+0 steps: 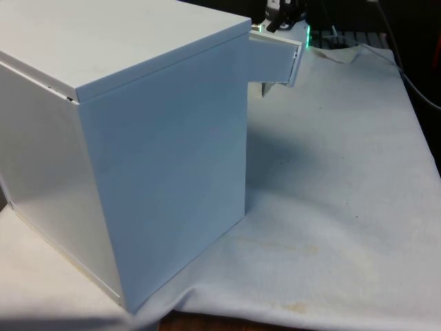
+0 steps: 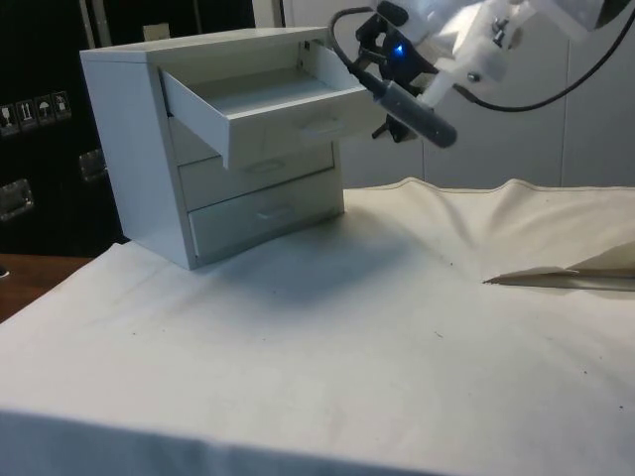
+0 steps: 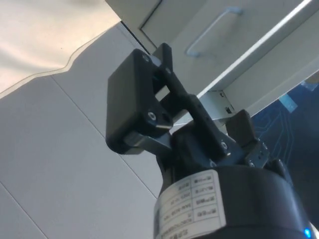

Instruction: Open the drawer, then close it.

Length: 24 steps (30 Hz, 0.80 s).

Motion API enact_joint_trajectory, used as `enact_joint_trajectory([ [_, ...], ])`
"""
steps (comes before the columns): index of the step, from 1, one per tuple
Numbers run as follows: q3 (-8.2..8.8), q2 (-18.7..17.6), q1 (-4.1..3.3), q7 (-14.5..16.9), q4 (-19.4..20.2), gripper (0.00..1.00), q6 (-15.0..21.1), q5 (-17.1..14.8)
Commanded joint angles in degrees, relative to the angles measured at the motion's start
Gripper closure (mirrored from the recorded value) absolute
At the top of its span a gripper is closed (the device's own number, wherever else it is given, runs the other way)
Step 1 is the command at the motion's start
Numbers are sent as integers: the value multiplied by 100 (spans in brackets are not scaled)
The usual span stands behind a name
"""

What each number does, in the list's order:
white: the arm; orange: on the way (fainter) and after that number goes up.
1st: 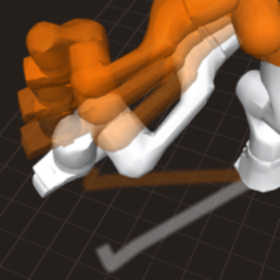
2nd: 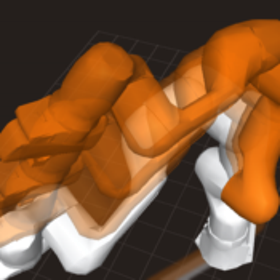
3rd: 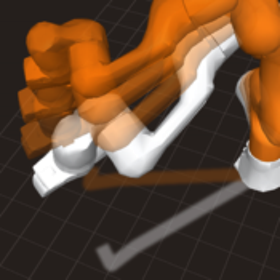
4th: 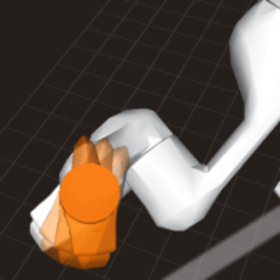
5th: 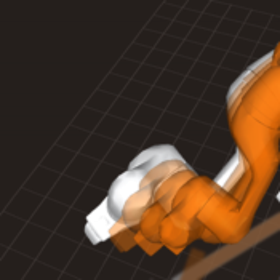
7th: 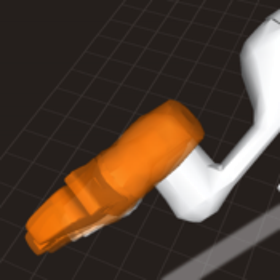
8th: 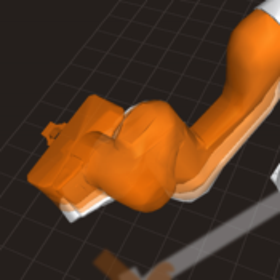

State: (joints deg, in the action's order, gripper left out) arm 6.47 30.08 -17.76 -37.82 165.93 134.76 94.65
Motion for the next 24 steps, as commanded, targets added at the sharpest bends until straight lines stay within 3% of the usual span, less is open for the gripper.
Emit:
enact_joint_trajectory([
  [1, -46, 11, -17, -57, 52, 0, -46, -11],
  [7, -109, -40, -17, -166, 126, 0, -29, -11],
  [17, 23, -332, 0, -183, 46, 0, 206, -23],
  [19, -17, -321, -6, -212, 52, 0, 109, -11],
  [24, 172, -453, -11, -189, -40, 0, 476, 6],
])
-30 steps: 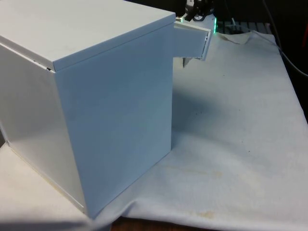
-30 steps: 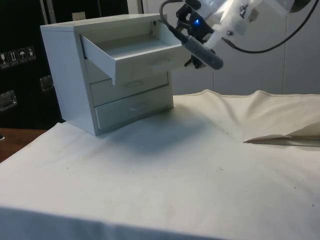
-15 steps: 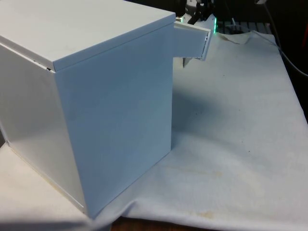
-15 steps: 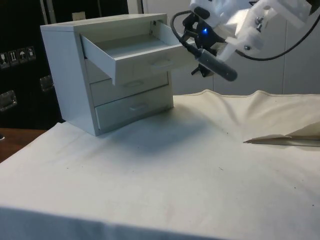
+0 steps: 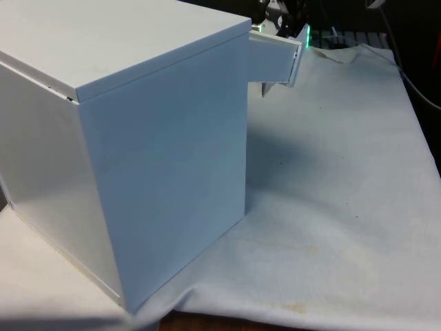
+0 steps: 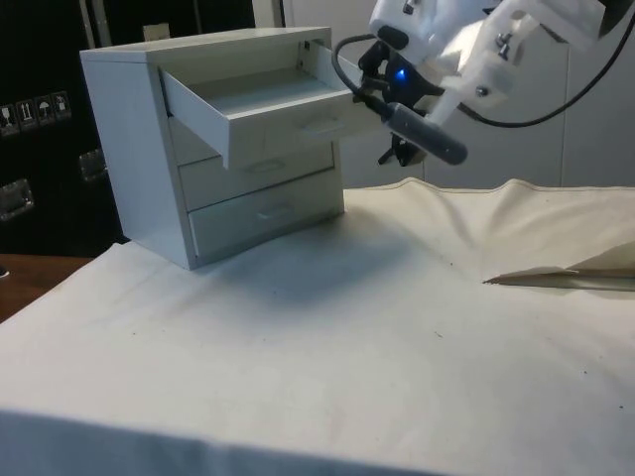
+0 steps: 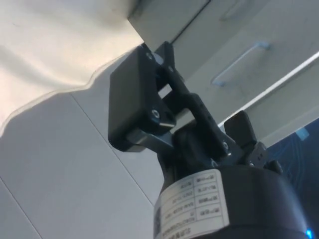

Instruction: Open the drawer, then close it.

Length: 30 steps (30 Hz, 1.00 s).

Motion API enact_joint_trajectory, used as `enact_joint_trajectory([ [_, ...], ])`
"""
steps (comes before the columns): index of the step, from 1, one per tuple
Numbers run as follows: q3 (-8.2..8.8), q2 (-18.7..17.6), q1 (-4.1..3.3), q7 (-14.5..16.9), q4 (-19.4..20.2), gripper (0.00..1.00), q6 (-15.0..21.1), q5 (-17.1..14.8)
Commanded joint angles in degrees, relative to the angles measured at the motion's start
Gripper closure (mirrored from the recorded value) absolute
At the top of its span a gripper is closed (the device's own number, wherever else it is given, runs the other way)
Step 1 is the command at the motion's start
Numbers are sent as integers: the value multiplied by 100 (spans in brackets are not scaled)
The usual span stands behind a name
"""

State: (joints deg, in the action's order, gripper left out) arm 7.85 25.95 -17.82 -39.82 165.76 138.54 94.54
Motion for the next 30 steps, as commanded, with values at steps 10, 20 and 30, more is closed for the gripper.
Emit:
enact_joint_trajectory([
  [10, 241, -241, 0, 63, -149, 0, 607, 11],
  [20, 395, -367, 0, 126, -189, 0, 1020, 0],
  [30, 407, -390, 0, 120, -223, 0, 1049, 0],
])
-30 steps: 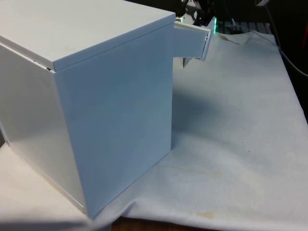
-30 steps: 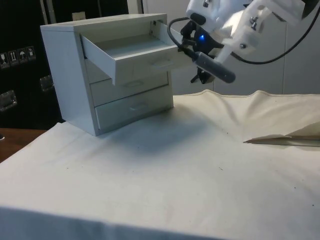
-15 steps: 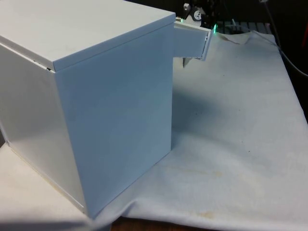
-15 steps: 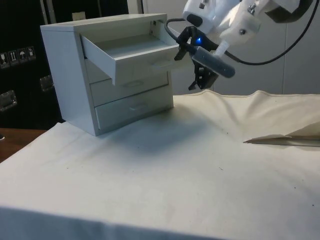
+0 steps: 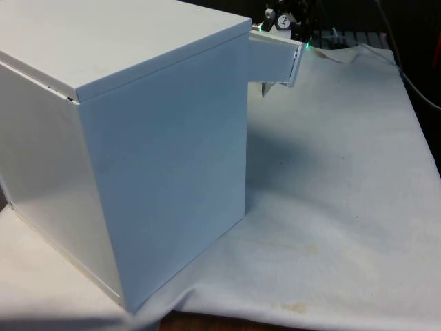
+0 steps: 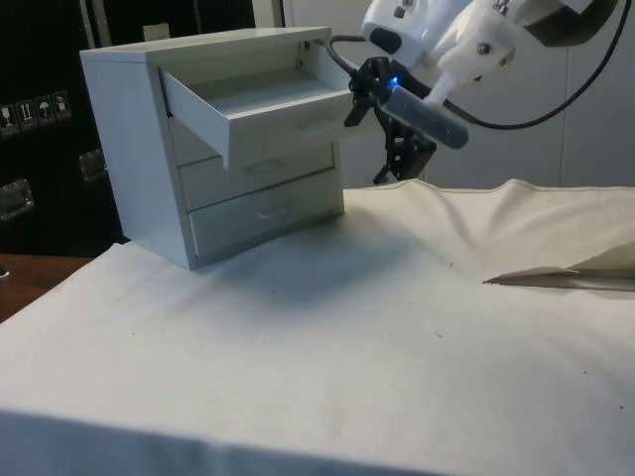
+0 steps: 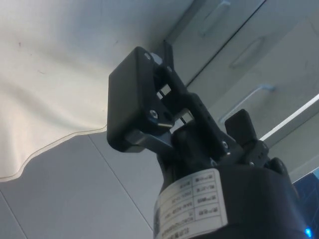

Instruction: Open the drawer, then close it.

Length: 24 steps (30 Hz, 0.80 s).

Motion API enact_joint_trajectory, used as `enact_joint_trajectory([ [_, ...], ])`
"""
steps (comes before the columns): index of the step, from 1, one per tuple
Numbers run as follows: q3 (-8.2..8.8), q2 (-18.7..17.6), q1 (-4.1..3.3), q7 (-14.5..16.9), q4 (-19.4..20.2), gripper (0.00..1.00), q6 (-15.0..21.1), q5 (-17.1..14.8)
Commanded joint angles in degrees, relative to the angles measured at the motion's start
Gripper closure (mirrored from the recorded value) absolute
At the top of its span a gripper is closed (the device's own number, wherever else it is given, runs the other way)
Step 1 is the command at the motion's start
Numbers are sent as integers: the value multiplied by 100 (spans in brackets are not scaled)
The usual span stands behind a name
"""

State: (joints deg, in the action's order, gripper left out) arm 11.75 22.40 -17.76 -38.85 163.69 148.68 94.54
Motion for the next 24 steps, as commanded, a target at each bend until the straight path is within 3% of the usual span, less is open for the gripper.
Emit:
enact_joint_trajectory([
  [1, 17, -34, -6, 17, -17, 0, 29, 0],
  [24, 6, -40, -6, 6, -57, 0, -11, 0],
])
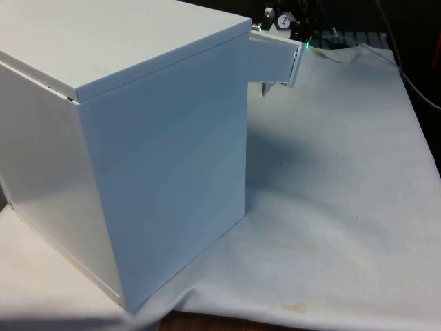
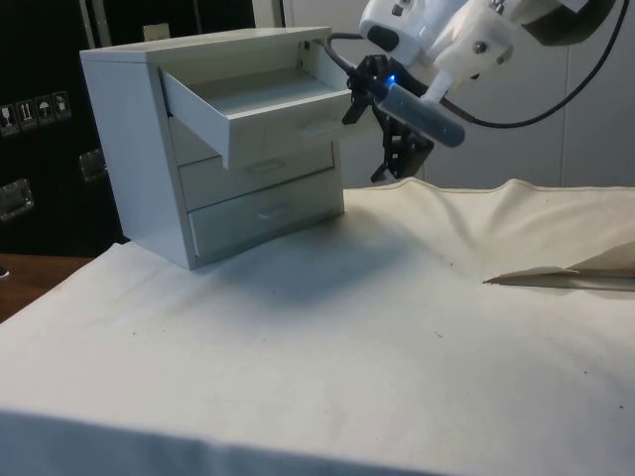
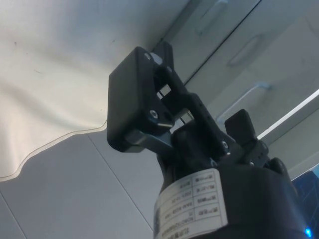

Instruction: Open the drawer, then close it.

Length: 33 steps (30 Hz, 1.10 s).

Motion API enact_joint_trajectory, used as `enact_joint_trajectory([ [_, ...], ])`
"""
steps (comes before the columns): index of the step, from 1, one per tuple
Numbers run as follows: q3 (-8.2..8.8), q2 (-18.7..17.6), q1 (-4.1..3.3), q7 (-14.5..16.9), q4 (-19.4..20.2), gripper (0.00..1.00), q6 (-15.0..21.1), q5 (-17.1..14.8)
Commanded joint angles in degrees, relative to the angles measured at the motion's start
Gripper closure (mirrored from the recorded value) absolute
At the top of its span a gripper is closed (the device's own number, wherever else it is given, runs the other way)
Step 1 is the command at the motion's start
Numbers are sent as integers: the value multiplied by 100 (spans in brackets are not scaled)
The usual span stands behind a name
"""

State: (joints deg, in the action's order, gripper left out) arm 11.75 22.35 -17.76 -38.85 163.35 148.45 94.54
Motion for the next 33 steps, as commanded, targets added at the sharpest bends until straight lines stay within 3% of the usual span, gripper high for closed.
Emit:
enact_joint_trajectory([
  [1, 6, -34, -6, 0, -29, 0, 11, 0],
  [5, 6, -40, -6, 0, -46, 0, 6, 0],
  [7, 6, -46, -6, 0, -52, 6, 6, 0],
  [10, 6, -63, -6, -6, -63, 28, 6, 0],
  [14, 6, -74, -6, -6, -69, 43, 6, 0],
  [17, 6, -74, -6, -6, -74, 59, 6, 0],
  [19, 6, -74, -6, -11, -74, 77, 6, 0],
  [23, 0, -57, 0, -11, -57, 97, -6, 0],
  [31, 138, -166, 29, 138, -183, 100, 69, 23],
  [32, 92, -92, 6, 92, -126, 100, -11, 0],
  [33, 172, -183, 29, 172, -206, 100, 80, 23],
])
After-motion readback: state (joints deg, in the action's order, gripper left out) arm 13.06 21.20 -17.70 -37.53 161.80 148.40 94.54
